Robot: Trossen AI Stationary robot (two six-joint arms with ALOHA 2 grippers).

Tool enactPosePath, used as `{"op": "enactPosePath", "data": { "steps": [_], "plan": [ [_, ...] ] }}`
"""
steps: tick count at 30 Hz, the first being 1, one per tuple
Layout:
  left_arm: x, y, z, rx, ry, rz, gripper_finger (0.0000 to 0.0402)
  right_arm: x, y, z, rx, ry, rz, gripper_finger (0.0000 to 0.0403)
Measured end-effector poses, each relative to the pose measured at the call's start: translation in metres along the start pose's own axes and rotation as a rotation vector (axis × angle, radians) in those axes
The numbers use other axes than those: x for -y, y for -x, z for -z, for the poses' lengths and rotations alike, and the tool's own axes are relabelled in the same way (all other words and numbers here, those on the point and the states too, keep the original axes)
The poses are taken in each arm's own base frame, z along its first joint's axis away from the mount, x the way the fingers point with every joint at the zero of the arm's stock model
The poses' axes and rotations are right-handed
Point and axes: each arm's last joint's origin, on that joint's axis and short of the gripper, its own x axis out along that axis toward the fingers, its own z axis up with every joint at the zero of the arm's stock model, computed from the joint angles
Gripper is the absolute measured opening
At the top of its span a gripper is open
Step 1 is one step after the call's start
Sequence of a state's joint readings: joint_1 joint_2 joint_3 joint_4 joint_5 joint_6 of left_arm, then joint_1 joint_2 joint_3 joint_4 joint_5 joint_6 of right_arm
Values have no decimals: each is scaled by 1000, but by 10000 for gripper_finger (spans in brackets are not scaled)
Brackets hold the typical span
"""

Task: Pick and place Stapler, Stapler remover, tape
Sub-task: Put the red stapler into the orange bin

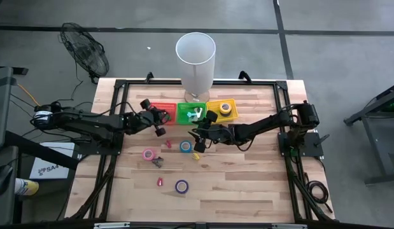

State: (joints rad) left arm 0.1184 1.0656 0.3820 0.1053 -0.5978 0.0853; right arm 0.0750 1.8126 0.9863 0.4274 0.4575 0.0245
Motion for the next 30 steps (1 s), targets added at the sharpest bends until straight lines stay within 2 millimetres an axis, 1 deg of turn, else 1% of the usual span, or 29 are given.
{"op": "enactPosePath", "data": {
  "steps": [9, 26, 28, 30],
  "plan": [
    [-1, 1, 11, -98, 25, -37, 73, 0, 0, 3, -32, -17, -4, 220],
    [-1, 1, 11, -101, 30, -38, 74, -1, 0, 5, -53, -35, -46, 220],
    [-1, 1, 11, -101, 26, -38, 81, -1, 0, 5, -53, -35, -46, 220],
    [-1, 1, 11, -101, 26, -38, 95, -1, 0, 5, -55, -34, -46, 220]
  ]
}}
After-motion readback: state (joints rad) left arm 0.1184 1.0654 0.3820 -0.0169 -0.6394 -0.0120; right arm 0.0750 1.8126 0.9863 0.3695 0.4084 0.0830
